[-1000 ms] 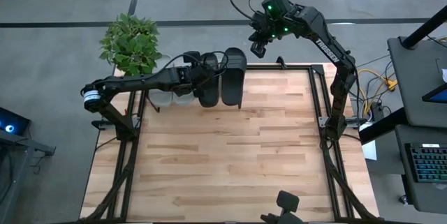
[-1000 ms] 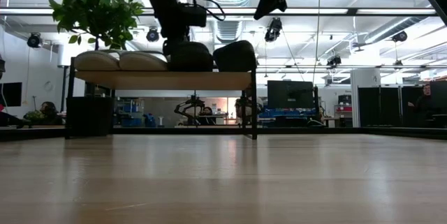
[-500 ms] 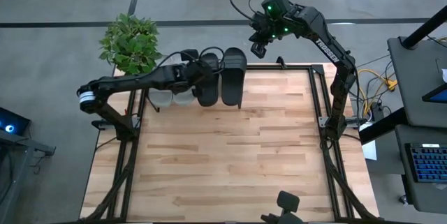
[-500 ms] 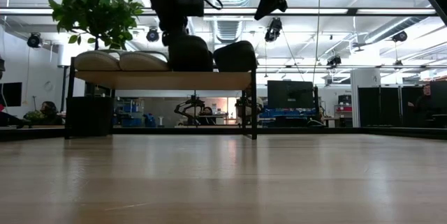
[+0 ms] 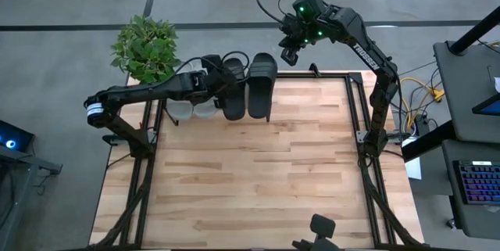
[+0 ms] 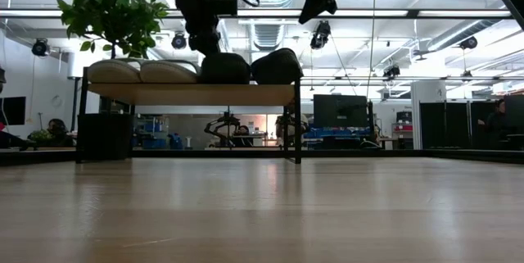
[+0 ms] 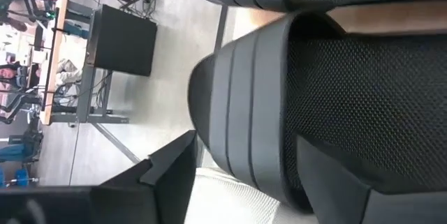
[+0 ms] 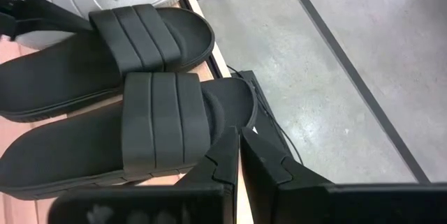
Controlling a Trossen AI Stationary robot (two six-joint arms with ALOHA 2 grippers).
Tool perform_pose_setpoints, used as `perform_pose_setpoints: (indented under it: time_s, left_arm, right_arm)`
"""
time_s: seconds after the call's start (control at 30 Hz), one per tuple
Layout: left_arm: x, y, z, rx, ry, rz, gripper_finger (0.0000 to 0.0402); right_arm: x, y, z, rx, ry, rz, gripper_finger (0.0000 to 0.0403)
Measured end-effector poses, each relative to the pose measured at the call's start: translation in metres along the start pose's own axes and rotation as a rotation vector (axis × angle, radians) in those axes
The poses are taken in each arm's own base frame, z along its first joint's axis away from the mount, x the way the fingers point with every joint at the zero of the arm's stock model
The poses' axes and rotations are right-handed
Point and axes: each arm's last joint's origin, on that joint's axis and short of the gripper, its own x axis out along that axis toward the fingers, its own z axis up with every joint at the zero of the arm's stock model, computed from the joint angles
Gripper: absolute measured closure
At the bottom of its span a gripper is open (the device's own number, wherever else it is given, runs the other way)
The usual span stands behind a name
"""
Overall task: Pick and place slides into the shelf
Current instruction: Adjust the pair of black slippers on the shelf
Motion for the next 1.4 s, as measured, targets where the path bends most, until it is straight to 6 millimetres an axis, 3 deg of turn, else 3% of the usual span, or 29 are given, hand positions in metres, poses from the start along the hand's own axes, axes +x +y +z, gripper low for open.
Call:
perform_pose_setpoints:
  time_s: [0.23,0.47,0.63,0.77,0.83,0.97,1.1,1.4]
  left_arm:
    - [-0.032,0.011,0.001,-0.088,-0.110,0.001,0.0152]
    - [-0.079,0.040,-0.002,-0.390,-0.322,-0.095,0.0150]
    - [-0.106,0.060,-0.012,-0.514,-0.428,-0.086,0.0150]
    - [-0.123,0.071,-0.022,-0.556,-0.488,-0.067,0.0150]
    - [-0.129,0.074,-0.027,-0.569,-0.507,-0.061,0.0150]
    - [-0.139,0.080,-0.035,-0.602,-0.535,-0.055,0.0150]
    - [-0.147,0.084,-0.041,-0.651,-0.555,-0.056,0.0150]
    - [-0.151,0.085,-0.048,-0.659,-0.565,-0.053,0.0150]
  right_arm:
    - [0.000,0.001,0.000,-0.009,-0.006,0.022,0.0394]
    - [-0.001,0.014,0.004,-0.096,-0.091,0.282,0.0394]
    - [0.002,0.054,0.009,-0.288,-0.035,0.225,0.0377]
    - [0.003,0.091,0.012,-0.453,0.038,0.090,0.0340]
    - [0.003,0.103,0.013,-0.490,0.046,0.055,0.0313]
    - [0.007,0.111,0.014,-0.498,0.072,-0.039,0.0254]
    - [0.026,0.111,0.013,-0.497,0.116,-0.045,0.0215]
    - [0.066,0.123,0.010,-0.546,0.214,-0.031,0.0218]
